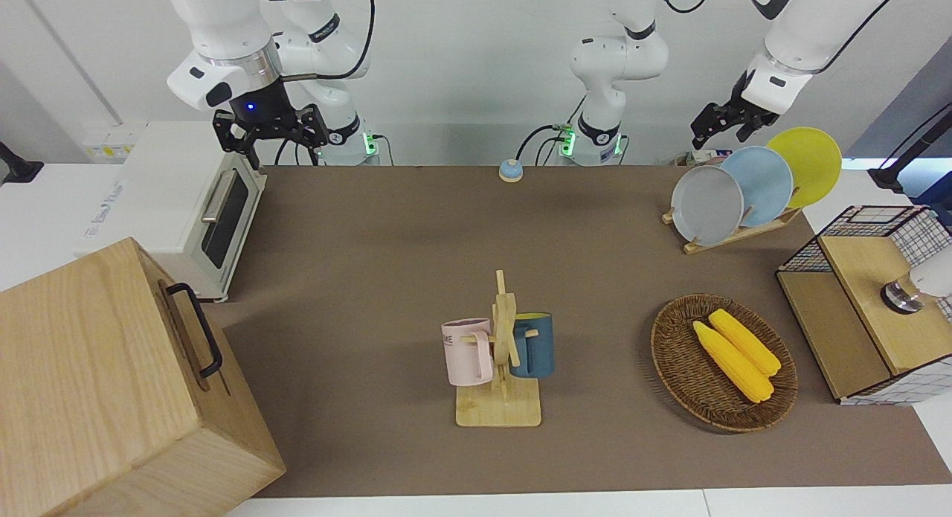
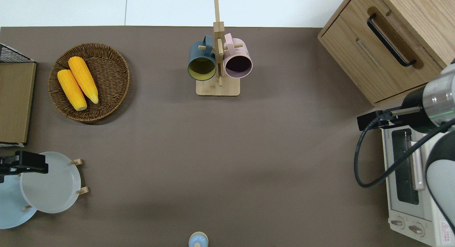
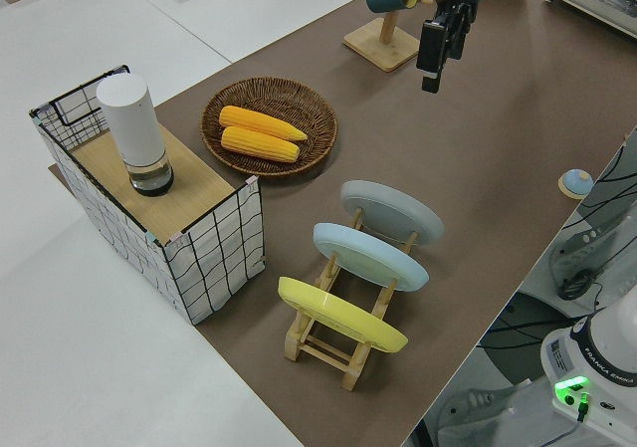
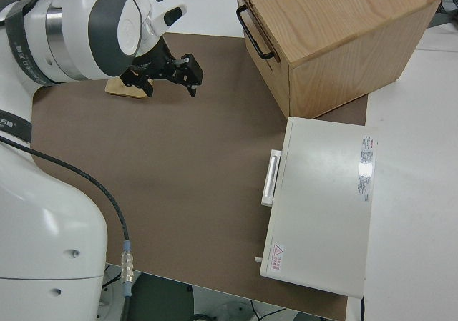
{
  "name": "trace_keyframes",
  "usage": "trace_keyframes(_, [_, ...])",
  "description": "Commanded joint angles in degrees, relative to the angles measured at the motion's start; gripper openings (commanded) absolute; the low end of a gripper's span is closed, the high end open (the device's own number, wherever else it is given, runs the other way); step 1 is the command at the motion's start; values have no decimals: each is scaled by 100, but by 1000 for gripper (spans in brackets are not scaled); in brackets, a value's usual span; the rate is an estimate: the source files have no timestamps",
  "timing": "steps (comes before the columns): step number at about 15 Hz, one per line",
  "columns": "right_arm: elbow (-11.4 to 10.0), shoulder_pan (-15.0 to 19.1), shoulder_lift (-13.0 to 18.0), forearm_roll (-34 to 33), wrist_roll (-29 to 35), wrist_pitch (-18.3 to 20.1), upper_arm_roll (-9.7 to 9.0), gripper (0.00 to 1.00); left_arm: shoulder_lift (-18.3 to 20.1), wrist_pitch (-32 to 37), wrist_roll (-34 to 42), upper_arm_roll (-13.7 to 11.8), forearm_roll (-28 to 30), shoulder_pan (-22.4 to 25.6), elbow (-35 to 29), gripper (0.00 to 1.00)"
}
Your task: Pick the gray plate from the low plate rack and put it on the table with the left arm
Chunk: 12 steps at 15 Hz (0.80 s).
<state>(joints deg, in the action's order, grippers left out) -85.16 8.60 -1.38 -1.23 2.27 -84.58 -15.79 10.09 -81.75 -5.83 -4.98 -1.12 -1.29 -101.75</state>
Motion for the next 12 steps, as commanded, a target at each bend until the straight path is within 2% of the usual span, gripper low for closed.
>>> trace_keyframes(1, [52, 107, 15, -9, 72, 82, -100, 983, 63, -190, 463, -55, -12, -82, -12, 985])
trace_keyframes(12, [52, 106, 7, -9, 72, 82, -100, 983, 72, -165, 477, -46, -73, -73, -30, 985])
